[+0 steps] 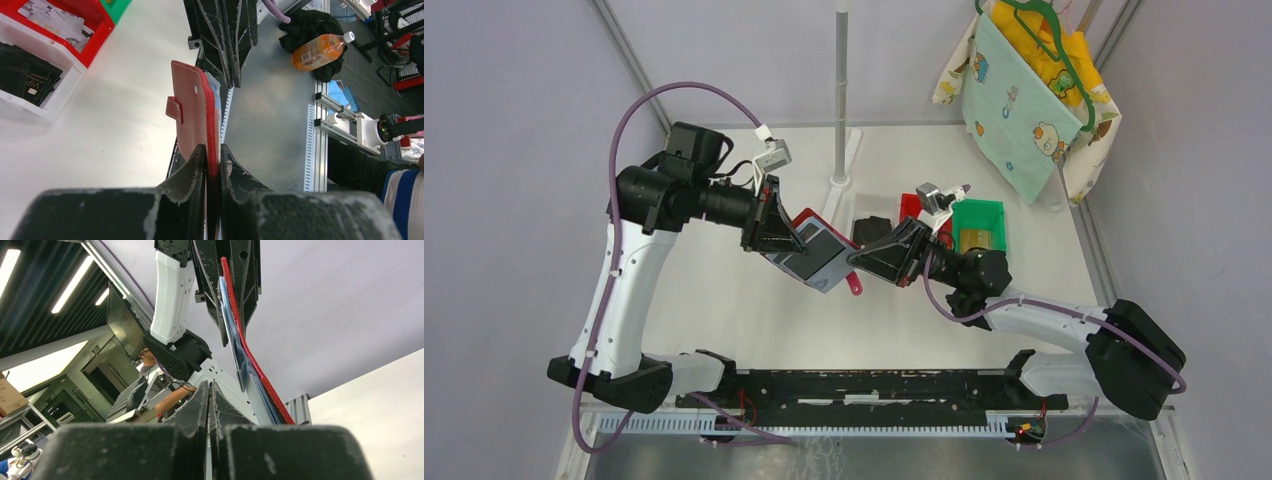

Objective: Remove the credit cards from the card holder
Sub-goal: Remove the credit card from the card holder.

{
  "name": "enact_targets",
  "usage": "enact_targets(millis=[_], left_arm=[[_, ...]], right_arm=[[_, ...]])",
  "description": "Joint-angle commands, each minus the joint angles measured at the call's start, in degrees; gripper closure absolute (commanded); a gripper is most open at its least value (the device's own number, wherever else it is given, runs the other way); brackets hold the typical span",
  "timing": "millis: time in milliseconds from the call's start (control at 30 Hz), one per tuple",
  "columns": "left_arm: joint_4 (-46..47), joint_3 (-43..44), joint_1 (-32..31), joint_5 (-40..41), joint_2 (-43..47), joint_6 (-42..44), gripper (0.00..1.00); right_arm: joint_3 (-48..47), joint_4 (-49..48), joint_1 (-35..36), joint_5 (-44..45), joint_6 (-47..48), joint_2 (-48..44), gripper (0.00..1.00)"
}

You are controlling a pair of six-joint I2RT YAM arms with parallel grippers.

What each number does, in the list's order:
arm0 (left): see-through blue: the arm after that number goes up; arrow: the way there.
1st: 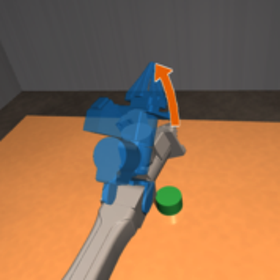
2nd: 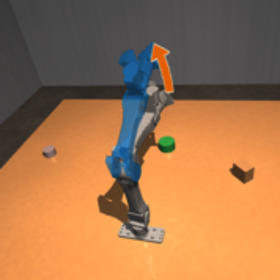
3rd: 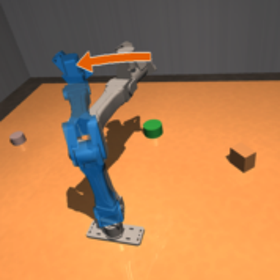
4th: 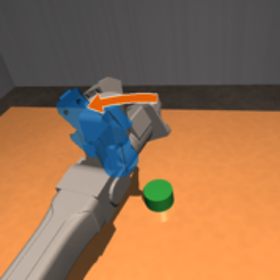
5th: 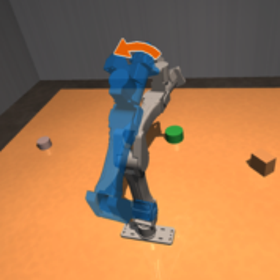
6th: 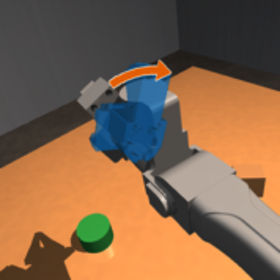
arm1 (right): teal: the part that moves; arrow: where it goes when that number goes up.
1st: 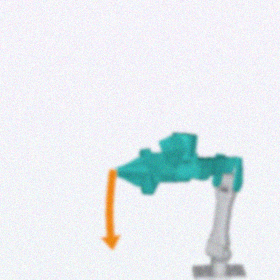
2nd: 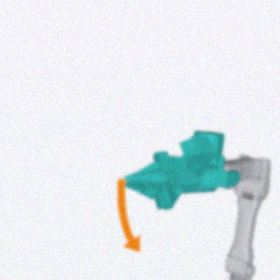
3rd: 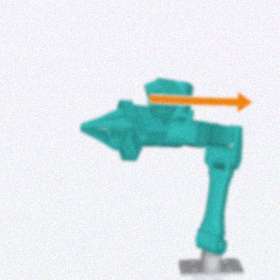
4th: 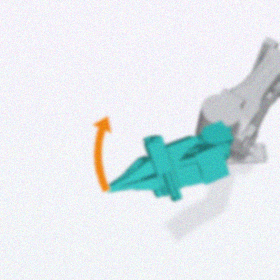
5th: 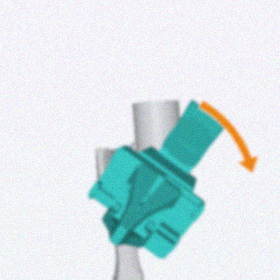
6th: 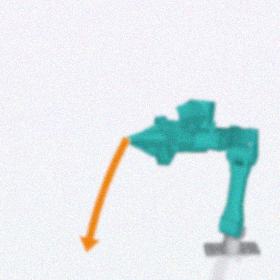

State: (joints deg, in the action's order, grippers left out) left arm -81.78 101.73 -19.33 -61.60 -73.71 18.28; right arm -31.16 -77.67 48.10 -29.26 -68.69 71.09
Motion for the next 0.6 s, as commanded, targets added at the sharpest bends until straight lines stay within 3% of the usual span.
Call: enact_targets(millis=[0,133,233,367,567], left_arm=[[3.7,1.82,0.3,-1.36,1.66,-2.78,0.92],[4.58,1.98,0.33,-1.83,1.46,-3.54,0.92],[5.13,1.89,0.36,-2.2,1.68,-3.91,0.92],[5.05,2.02,0.35,-3.52,1.86,-4.78,0.92],[4.47,1.83,0.36,-4.59,2.26,-4.88,0.92]], right_arm=[[-0.8,-0.55,0.47,-0.71,1.61,-0.61,0.92],[-0.85,0.75,1.46,0.18,2.41,-0.04,0.65],[-1.31,0.83,1.65,1.01,2.5,1.28,0.53],[-2.64,0.61,1.66,2.08,2.88,3.14,0.48],[-6.94,-1.84,1.65,1.35,1.69,6.52,0.49]])
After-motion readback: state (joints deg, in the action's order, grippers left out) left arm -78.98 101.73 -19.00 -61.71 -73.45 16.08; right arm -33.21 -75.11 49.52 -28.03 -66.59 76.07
